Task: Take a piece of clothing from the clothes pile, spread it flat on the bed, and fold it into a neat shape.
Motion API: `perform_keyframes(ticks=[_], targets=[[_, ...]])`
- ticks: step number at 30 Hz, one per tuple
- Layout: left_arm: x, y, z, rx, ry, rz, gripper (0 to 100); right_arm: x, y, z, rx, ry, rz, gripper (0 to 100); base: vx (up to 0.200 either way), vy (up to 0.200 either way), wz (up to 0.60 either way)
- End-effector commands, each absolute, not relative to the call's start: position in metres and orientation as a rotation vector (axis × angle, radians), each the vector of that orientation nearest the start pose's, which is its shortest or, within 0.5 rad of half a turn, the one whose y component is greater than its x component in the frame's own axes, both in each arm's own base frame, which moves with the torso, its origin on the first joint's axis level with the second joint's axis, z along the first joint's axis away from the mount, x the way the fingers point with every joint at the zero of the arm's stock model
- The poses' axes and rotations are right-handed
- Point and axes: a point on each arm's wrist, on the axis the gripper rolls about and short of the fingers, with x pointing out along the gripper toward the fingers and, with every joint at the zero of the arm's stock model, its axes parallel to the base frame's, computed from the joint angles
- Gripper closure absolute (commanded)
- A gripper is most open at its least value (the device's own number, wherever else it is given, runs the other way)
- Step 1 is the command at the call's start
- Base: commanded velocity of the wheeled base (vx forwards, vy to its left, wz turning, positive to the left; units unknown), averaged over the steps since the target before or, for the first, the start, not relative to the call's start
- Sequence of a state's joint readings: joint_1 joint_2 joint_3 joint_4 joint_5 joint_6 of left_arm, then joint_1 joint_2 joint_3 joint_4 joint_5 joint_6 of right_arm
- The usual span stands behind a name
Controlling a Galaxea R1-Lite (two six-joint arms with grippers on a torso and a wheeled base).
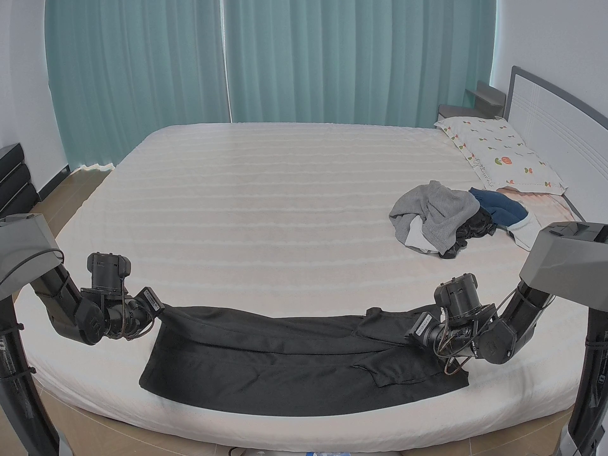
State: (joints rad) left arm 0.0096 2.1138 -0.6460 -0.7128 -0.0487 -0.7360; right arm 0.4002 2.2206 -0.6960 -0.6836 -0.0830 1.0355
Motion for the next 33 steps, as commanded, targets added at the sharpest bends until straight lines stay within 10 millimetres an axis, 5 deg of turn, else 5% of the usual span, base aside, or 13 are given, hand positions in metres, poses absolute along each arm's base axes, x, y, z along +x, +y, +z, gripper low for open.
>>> perform_keyframes(ticks=[1, 17, 27, 33], targets=[[0.323, 0.002, 0.02, -0.723, 0.734, 0.243, 100, 0.307, 0.127, -0.008, 0.766, 0.881, -0.155, 100, 0.0, 0.0, 0.0], [0.334, 0.004, 0.03, -0.757, 0.683, 0.24, 100, 0.323, 0.115, 0.023, 0.836, 0.746, -0.121, 100, 0.0, 0.0, 0.0], [0.355, 0.006, 0.049, -0.915, 0.57, 0.265, 100, 0.351, 0.102, 0.052, 0.954, 0.44, -0.006, 100, 0.0, 0.0, 0.0], [0.352, 0.008, 0.054, -0.993, 0.459, 0.209, 100, 0.334, 0.096, 0.051, 0.968, 0.348, 0.085, 100, 0.0, 0.0, 0.0]])
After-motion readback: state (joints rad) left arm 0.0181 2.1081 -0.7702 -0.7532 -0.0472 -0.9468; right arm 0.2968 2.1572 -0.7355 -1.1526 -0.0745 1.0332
